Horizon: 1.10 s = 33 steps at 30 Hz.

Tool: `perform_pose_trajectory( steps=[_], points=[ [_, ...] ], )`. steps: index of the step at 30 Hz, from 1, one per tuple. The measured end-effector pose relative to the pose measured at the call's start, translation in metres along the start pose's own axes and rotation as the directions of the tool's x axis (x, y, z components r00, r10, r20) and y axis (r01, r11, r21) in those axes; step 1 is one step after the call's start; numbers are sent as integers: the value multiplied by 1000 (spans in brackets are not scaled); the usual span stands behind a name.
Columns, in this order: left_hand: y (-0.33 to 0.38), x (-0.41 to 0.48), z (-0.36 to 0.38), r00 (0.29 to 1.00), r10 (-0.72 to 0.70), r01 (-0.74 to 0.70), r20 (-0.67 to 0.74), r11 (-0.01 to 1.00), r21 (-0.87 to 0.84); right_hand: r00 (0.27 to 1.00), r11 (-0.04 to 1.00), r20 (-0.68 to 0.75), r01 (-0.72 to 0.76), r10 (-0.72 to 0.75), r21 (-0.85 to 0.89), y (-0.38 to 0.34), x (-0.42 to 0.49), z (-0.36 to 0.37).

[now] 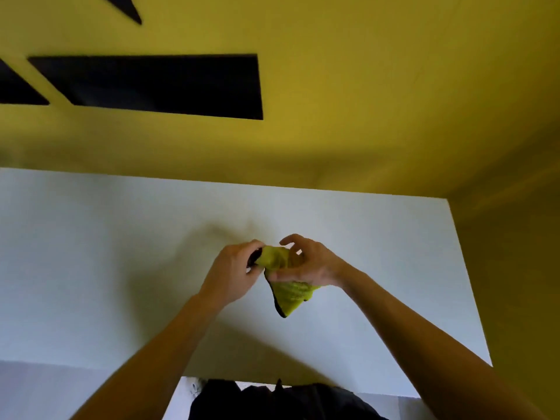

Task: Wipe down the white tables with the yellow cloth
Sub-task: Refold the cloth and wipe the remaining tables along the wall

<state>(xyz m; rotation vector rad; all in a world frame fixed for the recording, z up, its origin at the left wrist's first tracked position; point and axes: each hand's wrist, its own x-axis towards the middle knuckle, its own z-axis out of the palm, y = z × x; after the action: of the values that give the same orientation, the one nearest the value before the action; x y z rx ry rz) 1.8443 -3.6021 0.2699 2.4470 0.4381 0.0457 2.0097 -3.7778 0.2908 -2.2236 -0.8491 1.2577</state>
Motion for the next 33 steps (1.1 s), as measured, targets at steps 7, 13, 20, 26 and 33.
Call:
perform_pose_trajectory(
  steps=[7,13,20,26,33],
  points=[
    [-116,-94,-92,959,-256,240,-123,962,-129,982,821,-76,100,-171,-562,-108,33,109],
    [-224,-193,-187,787,-556,459,-268,818,-347,971,725,-19,164,-237,-669,-238,70,206],
    [-340,-235,-271,706,-639,511,-304,758,-406,958,650,-39,164,-286,-742,-321,103,289],
    [-434,-236,-335,806,-537,444,-247,826,-346,924,589,-24,223,-382,-776,-382,176,343],
    [-538,-234,-425,840,-485,452,-242,873,-181,897,657,-58,276,-438,-701,-496,271,409]
  ],
)
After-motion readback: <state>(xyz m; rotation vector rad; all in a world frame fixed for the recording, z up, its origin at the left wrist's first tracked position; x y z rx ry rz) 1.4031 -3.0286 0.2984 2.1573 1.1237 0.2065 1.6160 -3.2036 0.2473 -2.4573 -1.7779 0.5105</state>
